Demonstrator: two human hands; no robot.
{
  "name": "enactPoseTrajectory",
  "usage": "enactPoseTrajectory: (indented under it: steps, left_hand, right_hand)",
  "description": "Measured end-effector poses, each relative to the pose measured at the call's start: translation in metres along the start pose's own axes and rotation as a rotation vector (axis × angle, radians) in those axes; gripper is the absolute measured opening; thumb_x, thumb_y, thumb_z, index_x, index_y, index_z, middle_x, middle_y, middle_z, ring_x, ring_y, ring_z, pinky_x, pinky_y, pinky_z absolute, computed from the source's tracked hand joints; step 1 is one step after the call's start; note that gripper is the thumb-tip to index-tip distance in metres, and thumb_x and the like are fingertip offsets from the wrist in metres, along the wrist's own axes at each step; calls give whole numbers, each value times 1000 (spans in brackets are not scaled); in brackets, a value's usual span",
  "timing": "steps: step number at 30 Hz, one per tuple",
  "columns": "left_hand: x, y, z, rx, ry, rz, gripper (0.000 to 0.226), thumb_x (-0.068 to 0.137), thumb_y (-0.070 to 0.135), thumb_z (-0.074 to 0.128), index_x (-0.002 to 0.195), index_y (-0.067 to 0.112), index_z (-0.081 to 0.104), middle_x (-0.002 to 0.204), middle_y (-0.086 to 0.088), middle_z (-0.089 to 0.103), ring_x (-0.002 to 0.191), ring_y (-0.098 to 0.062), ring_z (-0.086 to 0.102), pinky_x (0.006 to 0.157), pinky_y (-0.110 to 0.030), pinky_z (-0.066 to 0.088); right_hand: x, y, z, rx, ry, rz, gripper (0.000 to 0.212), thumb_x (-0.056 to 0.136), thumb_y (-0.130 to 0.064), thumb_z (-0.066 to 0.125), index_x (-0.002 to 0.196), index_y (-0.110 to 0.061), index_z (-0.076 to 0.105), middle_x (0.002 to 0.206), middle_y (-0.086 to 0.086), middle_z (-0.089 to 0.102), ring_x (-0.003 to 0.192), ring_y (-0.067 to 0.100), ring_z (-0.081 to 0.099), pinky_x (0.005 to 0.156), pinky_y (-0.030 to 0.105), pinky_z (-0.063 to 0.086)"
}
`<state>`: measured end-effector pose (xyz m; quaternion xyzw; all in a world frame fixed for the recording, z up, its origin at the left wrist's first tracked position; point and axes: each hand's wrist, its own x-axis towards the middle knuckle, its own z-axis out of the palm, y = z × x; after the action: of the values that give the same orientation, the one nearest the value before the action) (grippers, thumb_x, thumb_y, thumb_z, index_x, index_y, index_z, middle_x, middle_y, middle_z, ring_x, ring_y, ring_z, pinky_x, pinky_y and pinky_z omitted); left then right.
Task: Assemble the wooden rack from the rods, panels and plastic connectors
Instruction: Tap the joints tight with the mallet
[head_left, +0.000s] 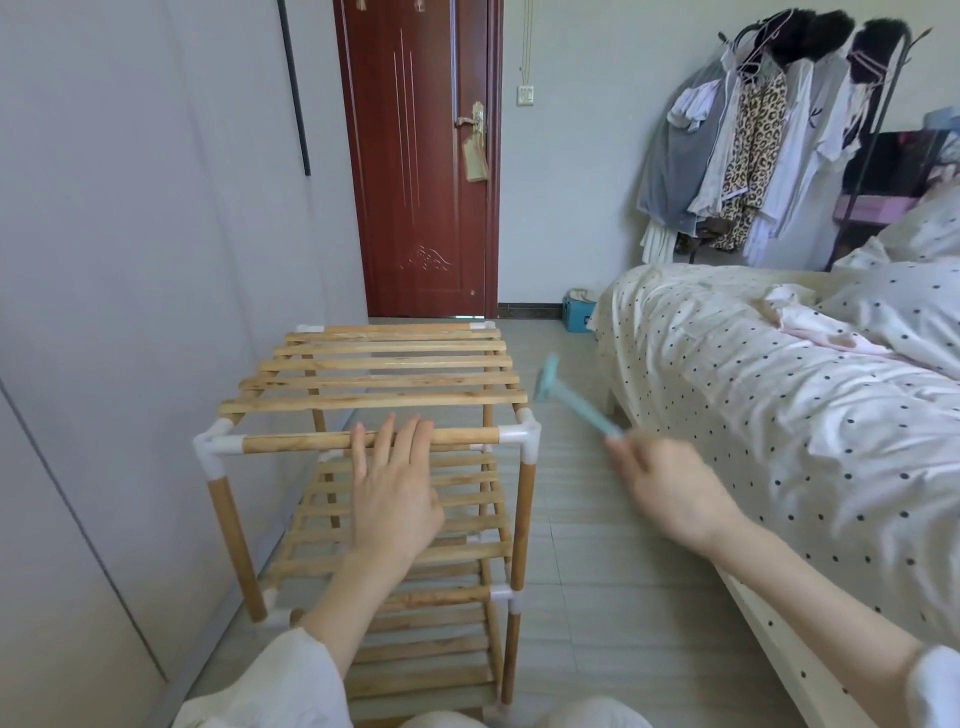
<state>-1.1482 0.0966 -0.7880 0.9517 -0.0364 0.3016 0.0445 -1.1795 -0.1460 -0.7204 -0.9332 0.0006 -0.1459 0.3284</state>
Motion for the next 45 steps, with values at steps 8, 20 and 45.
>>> enactPoseTrajectory:
  steps: [8,20,45]
  left_hand:
    - [-1,0,0,3,-3,-5,73,73,11,64,140,12,38,145,-5,40,142,-27,22,116,-51,-4]
    - [0,3,-1,-5,-12,-20,73,71,10,65,139,11,38,145,-6,39,142,-28,21,115,-51,-7]
    - [55,-39,-58,-460,-317,-138,43,98,34,38,139,20,37,147,-9,32,137,-27,29,112,-43,25]
  right_hand:
    - [-5,0,7,-16,-170,25,36,101,-38,28,69,-21,34,74,4,51,74,29,48,66,34,36]
    - [1,-17,-8,227,223,-152,32,100,-31,30,79,-10,43,66,10,52,69,37,53,66,42,42]
    - [16,-9,10,105,-46,-90,36,100,-31,35,73,-15,53,63,-4,50,63,16,48,58,30,36]
